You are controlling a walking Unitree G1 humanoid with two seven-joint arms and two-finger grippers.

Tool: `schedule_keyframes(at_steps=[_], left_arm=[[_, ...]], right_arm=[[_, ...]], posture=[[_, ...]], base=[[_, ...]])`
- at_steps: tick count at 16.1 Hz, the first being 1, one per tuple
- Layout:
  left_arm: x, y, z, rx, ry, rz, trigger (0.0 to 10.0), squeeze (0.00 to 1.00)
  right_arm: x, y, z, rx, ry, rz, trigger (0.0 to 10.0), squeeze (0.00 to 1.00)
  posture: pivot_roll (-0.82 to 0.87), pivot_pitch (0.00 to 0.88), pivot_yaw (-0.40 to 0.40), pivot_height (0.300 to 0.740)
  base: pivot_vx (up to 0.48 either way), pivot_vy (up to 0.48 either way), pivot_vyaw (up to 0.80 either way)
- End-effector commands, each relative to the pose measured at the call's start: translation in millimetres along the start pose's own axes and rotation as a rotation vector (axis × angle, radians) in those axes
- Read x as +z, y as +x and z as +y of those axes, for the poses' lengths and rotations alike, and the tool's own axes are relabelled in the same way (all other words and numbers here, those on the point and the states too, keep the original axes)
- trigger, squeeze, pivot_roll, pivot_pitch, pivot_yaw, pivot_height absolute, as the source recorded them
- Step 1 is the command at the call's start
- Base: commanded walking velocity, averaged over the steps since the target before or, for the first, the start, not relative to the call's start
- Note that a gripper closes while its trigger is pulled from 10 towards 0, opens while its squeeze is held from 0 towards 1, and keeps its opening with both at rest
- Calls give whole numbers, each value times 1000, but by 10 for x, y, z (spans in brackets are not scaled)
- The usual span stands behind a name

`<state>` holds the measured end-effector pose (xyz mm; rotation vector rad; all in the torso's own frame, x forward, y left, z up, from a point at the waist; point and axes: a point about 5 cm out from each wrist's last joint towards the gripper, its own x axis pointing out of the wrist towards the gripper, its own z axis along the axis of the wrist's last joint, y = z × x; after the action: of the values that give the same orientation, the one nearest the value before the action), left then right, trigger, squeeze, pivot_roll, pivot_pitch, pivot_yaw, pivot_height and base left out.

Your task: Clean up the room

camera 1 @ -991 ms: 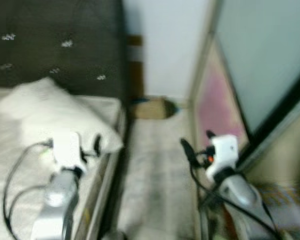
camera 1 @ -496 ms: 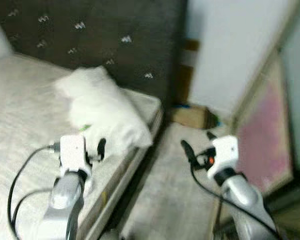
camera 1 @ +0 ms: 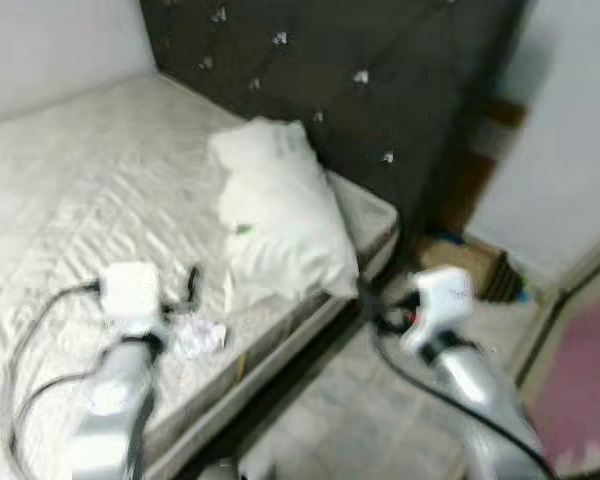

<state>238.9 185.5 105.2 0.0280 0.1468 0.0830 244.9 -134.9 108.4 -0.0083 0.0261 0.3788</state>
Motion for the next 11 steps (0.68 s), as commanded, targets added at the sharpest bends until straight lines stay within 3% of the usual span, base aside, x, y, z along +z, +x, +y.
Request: schedule_keyframes(at_steps=[1,6,8,11], left_arm=[[51,11,-64,-36,-15,-21,10000,0],[31,-81,-84,-116,58,-85,10000,0],[47,-102,-125,-149,144,-142,10000,0],[24,-110,-103,-131,137,-146,10000,0]], right_arm=[[-22,-32,-83,-31,-10,10,10000,0],[-25,-32,-131,-84,16,6,10000,0],[-28,-30,-136,-87,17,7,10000,0],[-31,-28,-137,-91,17,7,10000,0]], posture=[[-23,49,-43,740],[-21,51,-41,740],[-20,55,-44,740],[-22,51,-47,740]], base=[[0,0,800],[0,0,800],[0,0,800],[0,0,800]])
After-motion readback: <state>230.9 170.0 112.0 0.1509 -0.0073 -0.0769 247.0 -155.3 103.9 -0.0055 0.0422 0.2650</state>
